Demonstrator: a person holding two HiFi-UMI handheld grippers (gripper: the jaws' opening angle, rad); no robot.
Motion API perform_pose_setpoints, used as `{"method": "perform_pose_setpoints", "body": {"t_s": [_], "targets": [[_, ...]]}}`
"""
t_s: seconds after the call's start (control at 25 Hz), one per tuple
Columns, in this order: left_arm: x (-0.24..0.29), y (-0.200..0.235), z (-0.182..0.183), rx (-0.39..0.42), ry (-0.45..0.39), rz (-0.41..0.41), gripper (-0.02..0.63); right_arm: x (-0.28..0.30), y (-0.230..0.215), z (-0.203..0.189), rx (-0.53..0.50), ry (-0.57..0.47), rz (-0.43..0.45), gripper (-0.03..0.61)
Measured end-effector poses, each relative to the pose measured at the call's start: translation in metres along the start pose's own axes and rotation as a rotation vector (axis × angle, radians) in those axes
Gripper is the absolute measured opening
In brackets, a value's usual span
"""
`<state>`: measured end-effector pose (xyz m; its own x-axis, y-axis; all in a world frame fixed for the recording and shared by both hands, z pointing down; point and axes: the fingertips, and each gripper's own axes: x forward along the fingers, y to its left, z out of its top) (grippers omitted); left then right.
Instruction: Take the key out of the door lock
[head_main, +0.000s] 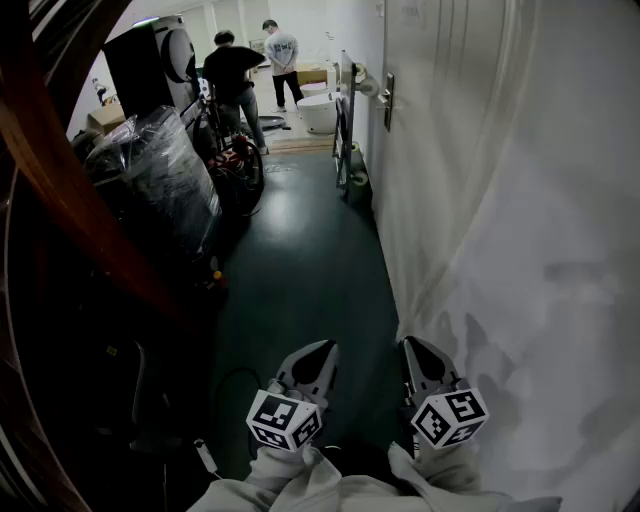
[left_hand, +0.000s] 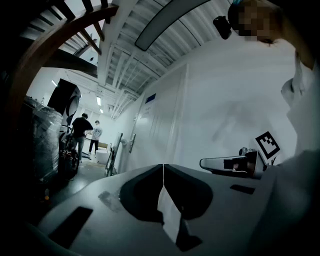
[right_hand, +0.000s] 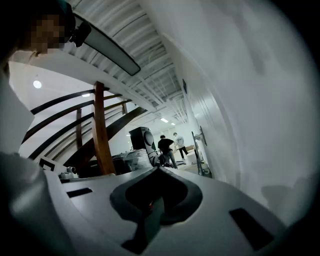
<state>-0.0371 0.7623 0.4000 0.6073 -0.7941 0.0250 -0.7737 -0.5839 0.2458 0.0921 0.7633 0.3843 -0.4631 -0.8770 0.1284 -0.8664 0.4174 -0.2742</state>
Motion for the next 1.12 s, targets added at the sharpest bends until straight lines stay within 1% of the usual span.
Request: {"method": "perform_pose_setpoints", "body": {"t_s": [0.24,0.4,0.6,0.72,0.96,1.12], "targets": [[0.005,0.008,-0.003,-0.008,0.003,0.031,0.015,0.002,-0.016,-0.002,0.021,-0.001,-0.029,0.052],[0.009,0.005,-0.006,-0.012,-0.001,0.052,0.015,0.000,-0.026,-0.003,0.021,0.011,-0.021,0.052],[0.011,0.001,-0.024,-0.025,-0.006,0.077,0.015,-0.004,-0.039,-0.018,0.031,0.030,-0.014,0.052],[0.013,0.003,-0.026,-0.031,-0.004,0.088,0.015,-0.002,-0.043,-0.021,0.039,0.038,-0.008,0.052],[0.025,0.016,-0.021,-0.022,-0.009,0.109,0.015,0.015,-0.048,-0.018,0.034,0.044,0.013,0.051],[0.043,0.037,-0.024,-0.030,-0.003,0.111,0.015,0.041,-0.056,-0.021,0.038,0.053,0.010,0.051]]}}
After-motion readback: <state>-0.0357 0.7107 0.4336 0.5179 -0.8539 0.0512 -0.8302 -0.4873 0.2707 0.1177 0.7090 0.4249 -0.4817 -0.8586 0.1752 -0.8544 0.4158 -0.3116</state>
